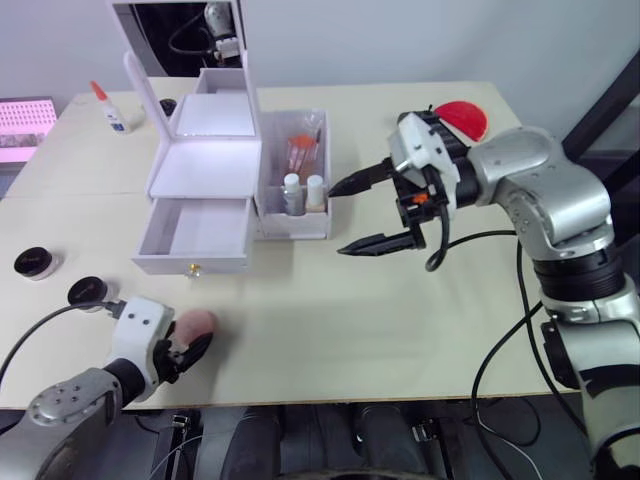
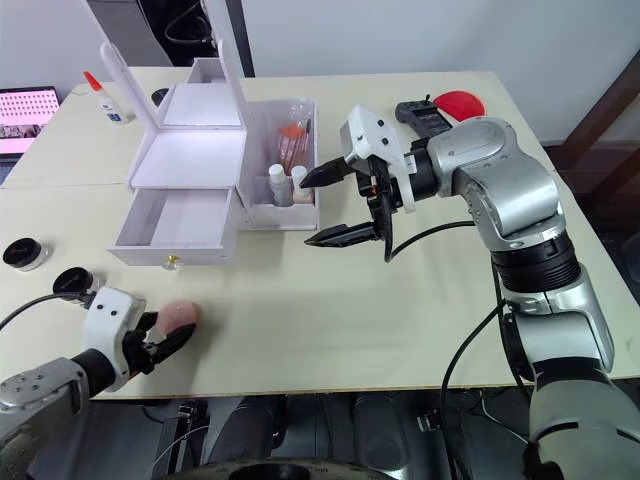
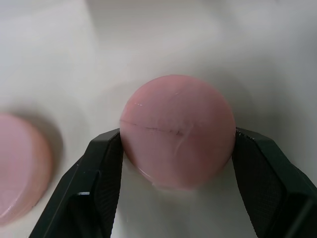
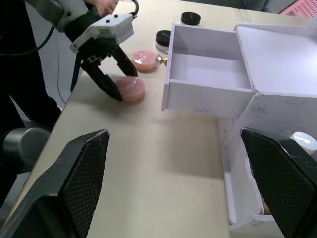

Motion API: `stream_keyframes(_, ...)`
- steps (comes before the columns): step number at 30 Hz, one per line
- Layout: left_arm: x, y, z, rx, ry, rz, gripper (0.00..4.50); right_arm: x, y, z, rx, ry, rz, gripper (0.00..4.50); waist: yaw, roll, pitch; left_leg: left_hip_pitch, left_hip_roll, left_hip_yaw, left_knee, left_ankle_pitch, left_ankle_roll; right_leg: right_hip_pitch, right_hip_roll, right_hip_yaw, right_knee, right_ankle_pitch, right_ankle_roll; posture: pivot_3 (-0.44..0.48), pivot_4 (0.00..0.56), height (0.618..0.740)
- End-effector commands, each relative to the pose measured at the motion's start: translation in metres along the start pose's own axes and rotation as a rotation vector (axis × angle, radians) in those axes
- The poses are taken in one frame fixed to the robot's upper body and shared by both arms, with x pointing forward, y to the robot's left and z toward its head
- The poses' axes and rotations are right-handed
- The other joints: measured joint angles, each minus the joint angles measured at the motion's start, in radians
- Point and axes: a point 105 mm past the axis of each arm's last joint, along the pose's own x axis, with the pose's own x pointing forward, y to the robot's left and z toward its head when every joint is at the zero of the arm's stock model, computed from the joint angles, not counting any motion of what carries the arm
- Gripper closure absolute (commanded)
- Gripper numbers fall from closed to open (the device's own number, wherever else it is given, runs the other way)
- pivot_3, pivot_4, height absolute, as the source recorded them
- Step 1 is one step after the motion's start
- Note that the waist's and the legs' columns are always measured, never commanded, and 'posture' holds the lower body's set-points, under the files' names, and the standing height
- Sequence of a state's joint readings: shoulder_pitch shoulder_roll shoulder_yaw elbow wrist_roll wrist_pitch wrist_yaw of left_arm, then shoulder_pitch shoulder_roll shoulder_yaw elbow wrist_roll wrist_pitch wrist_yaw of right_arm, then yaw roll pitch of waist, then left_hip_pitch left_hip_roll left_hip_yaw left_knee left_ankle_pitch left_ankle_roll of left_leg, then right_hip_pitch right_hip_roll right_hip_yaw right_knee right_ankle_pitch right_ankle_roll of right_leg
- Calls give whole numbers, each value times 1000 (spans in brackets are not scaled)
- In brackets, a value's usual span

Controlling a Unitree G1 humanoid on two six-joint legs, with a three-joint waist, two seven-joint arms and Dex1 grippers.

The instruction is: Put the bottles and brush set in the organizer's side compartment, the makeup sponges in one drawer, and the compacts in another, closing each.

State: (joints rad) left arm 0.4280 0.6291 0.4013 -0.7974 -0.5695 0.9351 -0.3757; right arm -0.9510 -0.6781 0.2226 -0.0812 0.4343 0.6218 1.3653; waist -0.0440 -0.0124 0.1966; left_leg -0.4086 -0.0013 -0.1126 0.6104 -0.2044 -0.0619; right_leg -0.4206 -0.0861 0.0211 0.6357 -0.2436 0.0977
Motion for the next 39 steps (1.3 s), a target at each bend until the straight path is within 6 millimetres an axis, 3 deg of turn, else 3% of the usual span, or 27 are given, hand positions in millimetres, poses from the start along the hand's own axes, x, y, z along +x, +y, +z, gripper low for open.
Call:
stream_keyframes(1,-20,-23,33,91,-151,-129,1809,0,-2,20,-78,-35,8,0,1,0,0,0,0,0,0,0,0,0,0,0,0,0,0,0,150,740)
stream_keyframes(3,-33,-45,51,134,-236,-257,1809,1,-1,22,-74,-43,23,0,1,0,0,-1,0,0,0,0,0,0,0,0,0,0,0,0,150,740)
stream_keyframes(5,-40,-48,68,160,-302,-280,1809,1,0,23,-63,-47,44,0,7,0,0,-1,0,0,0,0,0,0,-1,0,-1,0,0,0,150,740)
stream_keyframes(10,-50,-31,111,253,-378,-268,1809,0,5,25,-34,-59,85,0,8,0,0,0,0,-1,1,0,0,1,0,-1,-1,0,0,0,150,740)
stream_keyframes(15,-47,-1,153,250,-443,-165,1809,0,3,26,-40,-64,64,0,0,0,1,-1,0,0,1,0,0,1,0,0,-1,1,0,0,150,740)
stream_keyframes(22,-29,37,155,147,-326,-24,1809,-3,4,25,-8,-66,31,0,0,-1,1,-1,1,0,-4,0,0,-2,2,0,-1,1,2,0,150,740)
stream_keyframes(30,-3,36,146,141,-227,-22,1809,-5,5,28,17,-86,18,0,1,-2,1,-1,1,0,-3,0,0,-2,2,1,-1,1,2,0,150,740)
stream_keyframes(39,2,45,142,135,-199,28,1809,-8,8,43,43,-162,46,0,1,-2,1,-1,1,0,-3,0,0,-2,3,1,-1,1,2,0,150,740)
